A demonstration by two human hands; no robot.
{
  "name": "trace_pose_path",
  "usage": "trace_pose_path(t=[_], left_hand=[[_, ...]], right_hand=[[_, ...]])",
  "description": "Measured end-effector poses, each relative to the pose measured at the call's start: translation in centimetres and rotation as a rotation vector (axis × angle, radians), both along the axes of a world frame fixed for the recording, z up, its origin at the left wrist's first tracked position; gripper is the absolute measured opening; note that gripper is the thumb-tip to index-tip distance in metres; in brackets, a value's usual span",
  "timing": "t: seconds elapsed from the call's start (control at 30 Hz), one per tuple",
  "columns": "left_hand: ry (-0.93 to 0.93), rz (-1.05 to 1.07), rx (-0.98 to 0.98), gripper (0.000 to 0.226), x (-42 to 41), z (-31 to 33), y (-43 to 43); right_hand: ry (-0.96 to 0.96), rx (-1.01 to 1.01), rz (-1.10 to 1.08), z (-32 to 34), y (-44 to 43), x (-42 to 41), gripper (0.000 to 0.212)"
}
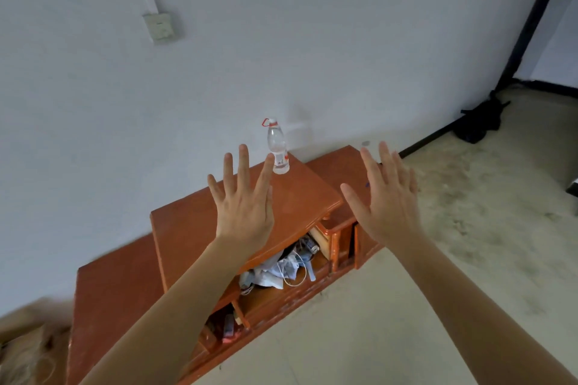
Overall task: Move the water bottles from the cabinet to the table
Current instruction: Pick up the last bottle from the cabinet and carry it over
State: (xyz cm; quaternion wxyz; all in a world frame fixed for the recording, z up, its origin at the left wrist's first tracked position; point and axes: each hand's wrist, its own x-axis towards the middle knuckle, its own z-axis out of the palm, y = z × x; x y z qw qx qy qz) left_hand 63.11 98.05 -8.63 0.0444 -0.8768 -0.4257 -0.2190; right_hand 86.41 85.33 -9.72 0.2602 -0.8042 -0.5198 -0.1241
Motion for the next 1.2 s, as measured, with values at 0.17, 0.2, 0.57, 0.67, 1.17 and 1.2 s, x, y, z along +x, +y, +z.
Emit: trace_pose_path(t=[0.17,0.2,0.57,0.67,1.17,1.2], left_hand=[[0.008,0.141,-0.015,0.056,4.0,0.5,7.0],[0.003,0.17,-0.039,0.057,4.4,0.1,8.0],[0.04,0.292,-0.149,0.057,10.9,-5.1,26.7],[0.045,0.269,-0.173,0.06,14.4,-5.4,33.0],[0.093,0.313,-0.404,0.056,29.0,-12.0,51.5],[0.092,0.327,-0.415,0.056,29.7,-12.7,52.3]], right_hand=[[-0.034,-0.046,0.114,1.6,11.0,6.9,0.074],[-0.027,-0.051,0.134,1.4,12.7,7.6,0.075],[0.014,-0.22,0.276,-3.8,35.1,14.2,0.079],[0.02,-0.27,0.273,-4.3,40.3,17.4,0.079],[0.323,-0.471,0.452,-16.7,59.6,28.3,0.082],[0.348,-0.498,0.48,-17.7,60.8,28.6,0.083]])
